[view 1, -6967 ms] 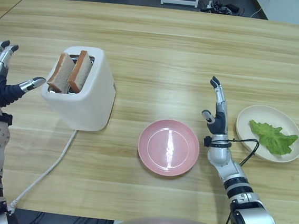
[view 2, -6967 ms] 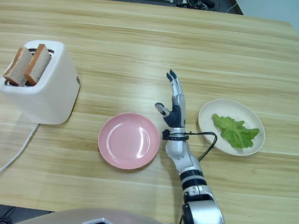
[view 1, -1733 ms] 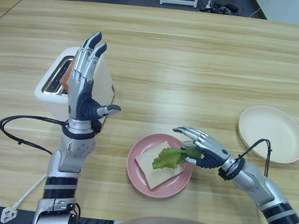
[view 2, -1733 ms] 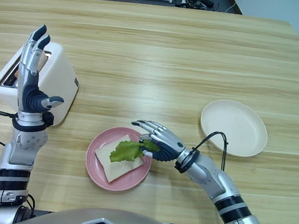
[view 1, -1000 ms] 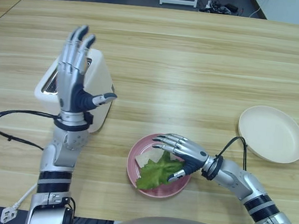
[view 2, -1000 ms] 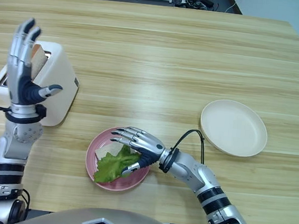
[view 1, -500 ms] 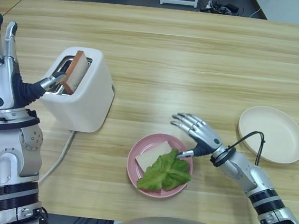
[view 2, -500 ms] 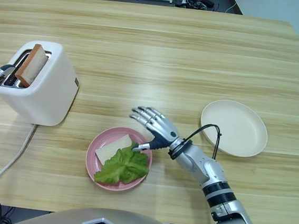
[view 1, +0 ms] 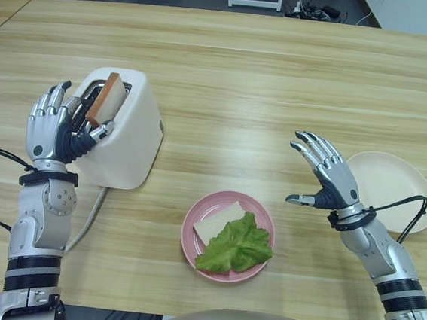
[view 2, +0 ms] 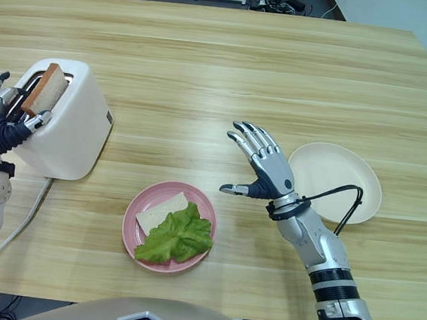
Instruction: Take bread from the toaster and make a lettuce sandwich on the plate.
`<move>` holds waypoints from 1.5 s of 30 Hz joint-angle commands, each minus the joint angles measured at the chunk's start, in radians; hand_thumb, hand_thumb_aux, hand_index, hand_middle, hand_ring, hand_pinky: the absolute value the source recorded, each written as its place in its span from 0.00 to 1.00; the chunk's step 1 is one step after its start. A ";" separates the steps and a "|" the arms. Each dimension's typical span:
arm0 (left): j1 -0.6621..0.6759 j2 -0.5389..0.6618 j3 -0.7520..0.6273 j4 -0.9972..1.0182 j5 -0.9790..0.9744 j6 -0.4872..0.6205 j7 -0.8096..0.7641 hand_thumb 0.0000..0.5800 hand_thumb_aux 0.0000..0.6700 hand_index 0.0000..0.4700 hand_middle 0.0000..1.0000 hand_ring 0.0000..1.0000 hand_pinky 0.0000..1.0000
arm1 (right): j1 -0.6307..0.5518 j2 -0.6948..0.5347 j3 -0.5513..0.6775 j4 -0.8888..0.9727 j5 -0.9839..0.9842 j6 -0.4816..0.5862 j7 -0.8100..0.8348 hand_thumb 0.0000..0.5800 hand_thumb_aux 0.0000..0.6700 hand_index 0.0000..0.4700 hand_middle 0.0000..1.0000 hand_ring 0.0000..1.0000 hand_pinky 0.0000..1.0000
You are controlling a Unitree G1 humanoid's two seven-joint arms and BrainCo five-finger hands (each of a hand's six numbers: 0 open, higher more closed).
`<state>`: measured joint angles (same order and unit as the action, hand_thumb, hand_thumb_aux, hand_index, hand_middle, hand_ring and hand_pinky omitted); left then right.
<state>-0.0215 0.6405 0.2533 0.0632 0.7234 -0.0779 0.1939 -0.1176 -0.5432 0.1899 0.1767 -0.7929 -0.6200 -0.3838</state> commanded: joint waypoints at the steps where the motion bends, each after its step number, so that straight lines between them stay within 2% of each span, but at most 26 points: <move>1: -0.003 0.026 -0.043 0.059 -0.019 0.016 -0.051 1.00 1.00 1.00 0.20 0.20 0.20 | 0.001 0.006 0.014 0.009 0.001 -0.004 0.003 0.00 0.00 0.00 0.00 0.00 0.00; 2: -0.006 0.032 -0.042 0.075 -0.025 0.017 -0.051 1.00 1.00 1.00 0.43 0.43 0.43 | 0.004 0.006 0.015 0.009 0.002 -0.005 0.003 0.00 0.00 0.00 0.00 0.00 0.00; 4: -0.011 0.041 -0.046 0.091 -0.039 0.012 -0.048 1.00 1.00 1.00 0.67 0.67 0.67 | 0.010 0.005 0.014 0.011 0.006 -0.005 0.001 0.00 0.00 0.00 0.00 0.00 0.00; 8: -0.039 0.035 -0.081 0.080 -0.065 -0.033 -0.040 1.00 1.00 1.00 0.96 0.96 0.96 | 0.013 0.009 0.016 0.016 0.006 -0.005 -0.002 0.00 0.00 0.00 0.00 0.00 0.00; 9: -0.052 0.031 -0.085 0.076 -0.068 -0.046 -0.024 1.00 1.00 1.00 1.00 1.00 1.00 | 0.012 0.010 0.015 0.016 0.006 -0.005 -0.004 0.00 0.00 0.00 0.00 0.00 0.00; 16: -0.194 -0.003 -0.001 0.131 -0.134 -0.114 0.228 1.00 1.00 1.00 1.00 1.00 1.00 | -0.006 0.035 0.018 0.058 0.005 -0.003 -0.036 0.00 0.00 0.00 0.00 0.00 0.00; 21: -0.272 -0.050 0.080 0.074 -0.198 -0.252 0.447 1.00 1.00 1.00 1.00 1.00 1.00 | -0.024 0.048 0.020 0.101 0.005 -0.004 -0.068 0.00 0.00 0.00 0.00 0.00 0.00; 23: -0.289 -0.079 0.080 0.017 -0.225 -0.320 0.482 1.00 1.00 1.00 1.00 1.00 1.00 | -0.033 0.048 0.017 0.115 0.006 -0.004 -0.083 0.00 0.00 0.00 0.00 0.00 0.00; 25: -0.288 -0.110 0.055 -0.032 -0.307 -0.401 0.441 1.00 1.00 1.00 1.00 1.00 1.00 | -0.040 0.047 0.013 0.119 0.006 -0.004 -0.094 0.00 0.00 0.00 0.00 0.00 0.00; 27: -0.261 -0.146 -0.026 -0.079 -0.477 -0.463 0.293 1.00 1.00 1.00 1.00 1.00 1.00 | -0.037 0.040 0.007 0.107 0.017 -0.010 -0.093 0.00 0.00 0.00 0.00 0.00 0.00; 29: -0.214 -0.190 -0.144 -0.111 -0.640 -0.473 0.116 1.00 1.00 1.00 1.00 1.00 1.00 | -0.018 0.023 0.001 0.070 0.057 -0.042 -0.062 0.00 0.00 0.00 0.00 0.00 0.00; 32: -0.103 -0.307 -0.329 -0.112 -0.829 -0.410 -0.105 1.00 1.00 1.00 1.00 1.00 1.00 | 0.035 -0.033 -0.006 -0.037 0.215 -0.119 0.070 0.00 0.00 0.00 0.00 0.00 0.00; 37: 0.057 -0.426 -0.494 -0.085 -0.835 -0.374 -0.246 1.00 1.00 1.00 1.00 1.00 1.00 | 0.106 -0.129 0.019 -0.194 0.443 -0.190 0.301 0.00 0.00 0.00 0.00 0.00 0.00; 45: 0.214 -0.454 -0.537 -0.187 -0.837 -0.321 -0.356 1.00 1.00 1.00 1.00 1.00 1.00 | 0.171 -0.190 0.022 -0.258 0.522 -0.192 0.527 0.00 0.00 0.00 0.00 0.00 0.00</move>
<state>0.1549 0.1890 -0.2634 -0.0854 -0.1211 -0.4228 -0.1328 0.0379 -0.7197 0.1999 -0.0676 -0.2734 -0.8151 0.0850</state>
